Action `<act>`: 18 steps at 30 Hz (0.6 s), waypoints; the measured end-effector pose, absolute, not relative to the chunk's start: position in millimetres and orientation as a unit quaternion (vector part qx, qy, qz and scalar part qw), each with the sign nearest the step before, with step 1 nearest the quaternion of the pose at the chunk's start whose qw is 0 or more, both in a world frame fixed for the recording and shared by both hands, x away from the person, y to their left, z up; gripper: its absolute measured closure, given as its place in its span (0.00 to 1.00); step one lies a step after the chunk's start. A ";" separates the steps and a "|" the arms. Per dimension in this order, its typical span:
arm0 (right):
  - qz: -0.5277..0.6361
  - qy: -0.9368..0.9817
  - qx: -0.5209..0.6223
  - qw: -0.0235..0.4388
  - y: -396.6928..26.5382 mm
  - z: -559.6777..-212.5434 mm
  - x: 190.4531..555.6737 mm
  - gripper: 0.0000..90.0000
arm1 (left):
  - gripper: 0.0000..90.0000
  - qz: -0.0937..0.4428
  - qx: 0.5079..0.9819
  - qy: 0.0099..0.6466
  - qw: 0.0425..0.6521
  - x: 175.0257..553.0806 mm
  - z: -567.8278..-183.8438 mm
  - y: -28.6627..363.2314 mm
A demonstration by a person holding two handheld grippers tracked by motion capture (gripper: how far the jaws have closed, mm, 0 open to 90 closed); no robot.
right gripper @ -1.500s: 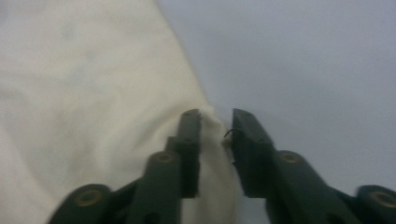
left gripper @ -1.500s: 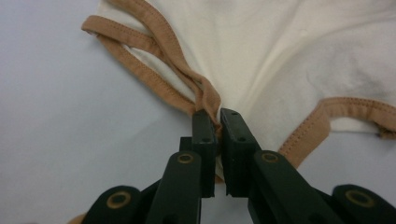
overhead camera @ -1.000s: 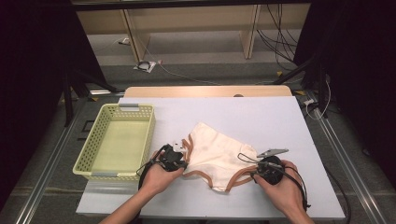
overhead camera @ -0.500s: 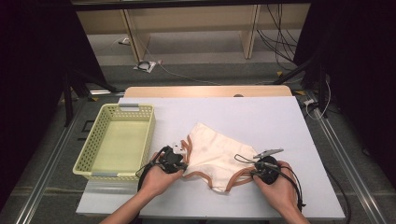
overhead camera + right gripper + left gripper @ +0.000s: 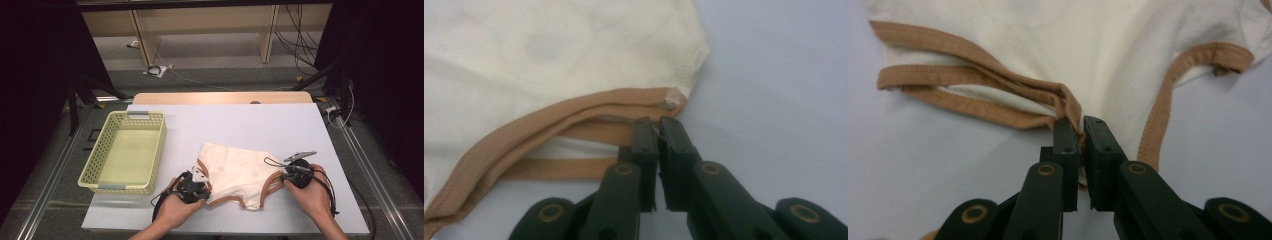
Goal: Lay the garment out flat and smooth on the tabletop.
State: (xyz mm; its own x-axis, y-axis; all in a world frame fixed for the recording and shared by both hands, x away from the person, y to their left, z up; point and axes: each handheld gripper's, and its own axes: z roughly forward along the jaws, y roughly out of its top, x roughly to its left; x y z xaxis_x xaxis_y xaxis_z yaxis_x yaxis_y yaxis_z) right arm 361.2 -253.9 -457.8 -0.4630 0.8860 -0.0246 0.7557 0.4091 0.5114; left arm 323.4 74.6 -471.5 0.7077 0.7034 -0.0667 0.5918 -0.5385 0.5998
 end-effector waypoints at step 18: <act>0.276 0.870 0.408 0.013 -212.7 -469.2 314.8 0.62 | 0.93 0.083 0.871 0.375 0.306 327.3 -471.1 82.3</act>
